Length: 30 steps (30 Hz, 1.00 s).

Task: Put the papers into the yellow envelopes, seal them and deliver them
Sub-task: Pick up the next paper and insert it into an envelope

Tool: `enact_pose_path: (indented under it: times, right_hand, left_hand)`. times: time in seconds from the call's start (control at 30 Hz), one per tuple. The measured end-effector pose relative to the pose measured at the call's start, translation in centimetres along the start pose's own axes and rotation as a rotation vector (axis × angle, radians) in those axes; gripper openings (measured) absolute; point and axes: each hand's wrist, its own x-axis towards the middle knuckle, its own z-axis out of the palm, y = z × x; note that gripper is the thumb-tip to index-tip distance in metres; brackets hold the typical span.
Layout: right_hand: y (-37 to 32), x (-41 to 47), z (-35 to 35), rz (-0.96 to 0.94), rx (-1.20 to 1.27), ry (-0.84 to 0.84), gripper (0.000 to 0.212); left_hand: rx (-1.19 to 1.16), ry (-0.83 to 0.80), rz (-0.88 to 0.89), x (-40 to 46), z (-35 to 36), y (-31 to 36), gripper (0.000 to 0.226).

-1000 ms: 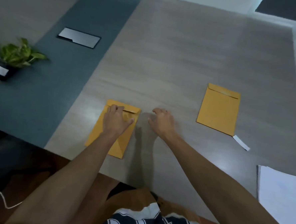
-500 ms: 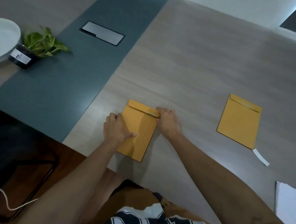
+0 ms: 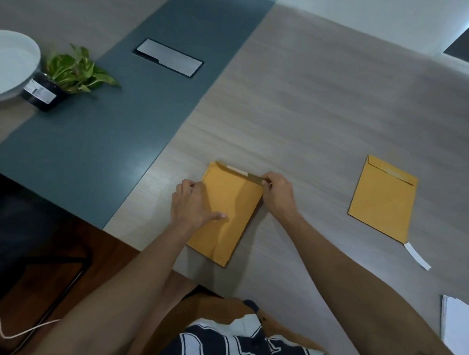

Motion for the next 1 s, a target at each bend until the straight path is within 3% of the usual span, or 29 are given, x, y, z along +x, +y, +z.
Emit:
enact_pose_path:
  times: [0.43,0.73,1.0]
  right_hand:
    - [9.0,-5.6,-5.8,0.327,0.076,0.095,0.022]
    - [14.8,-11.8,-9.4,0.468,-0.124,0.138,0.024]
    - [17.6,-15.7,-10.7,0.527,-0.304,0.110,0.029]
  left_hand:
    - [0.107,-0.140,0.399,-1.3,2.7,8.6,0.094]
    - [0.131,-0.171,0.680,-3.5,6.5,17.3,0.073]
    - [0.268,-0.215,0.697,-5.8,9.5,21.2,0.079]
